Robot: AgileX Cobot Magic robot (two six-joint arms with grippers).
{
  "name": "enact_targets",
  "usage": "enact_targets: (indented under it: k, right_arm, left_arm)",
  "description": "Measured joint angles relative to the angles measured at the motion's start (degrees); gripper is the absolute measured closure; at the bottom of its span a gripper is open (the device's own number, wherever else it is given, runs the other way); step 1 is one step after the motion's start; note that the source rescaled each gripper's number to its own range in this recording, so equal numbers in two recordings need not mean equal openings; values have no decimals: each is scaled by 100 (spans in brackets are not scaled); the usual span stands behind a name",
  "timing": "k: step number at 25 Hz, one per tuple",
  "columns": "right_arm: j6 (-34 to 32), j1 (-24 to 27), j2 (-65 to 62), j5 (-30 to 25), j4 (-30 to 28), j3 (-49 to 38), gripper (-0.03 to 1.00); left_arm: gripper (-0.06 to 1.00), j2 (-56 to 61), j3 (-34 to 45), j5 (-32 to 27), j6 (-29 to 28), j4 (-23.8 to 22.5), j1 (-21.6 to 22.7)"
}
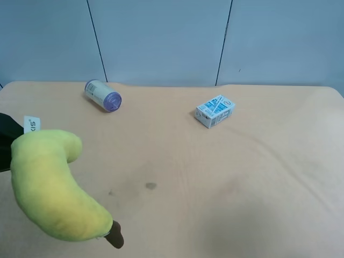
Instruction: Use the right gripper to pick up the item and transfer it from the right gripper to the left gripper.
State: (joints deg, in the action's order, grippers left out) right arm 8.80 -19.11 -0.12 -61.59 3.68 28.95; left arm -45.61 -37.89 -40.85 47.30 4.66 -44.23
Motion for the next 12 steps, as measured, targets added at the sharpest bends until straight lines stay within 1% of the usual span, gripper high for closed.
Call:
enact_targets:
  k: [8,12]
  right_arm:
    - [0,766,0,0,0,0,-3]
    - [0,1065,0,0,0,0,-3]
  left_arm:
    - [94,0,0,249,-8,11,0]
    - [94,0,0,249,-249,11,0]
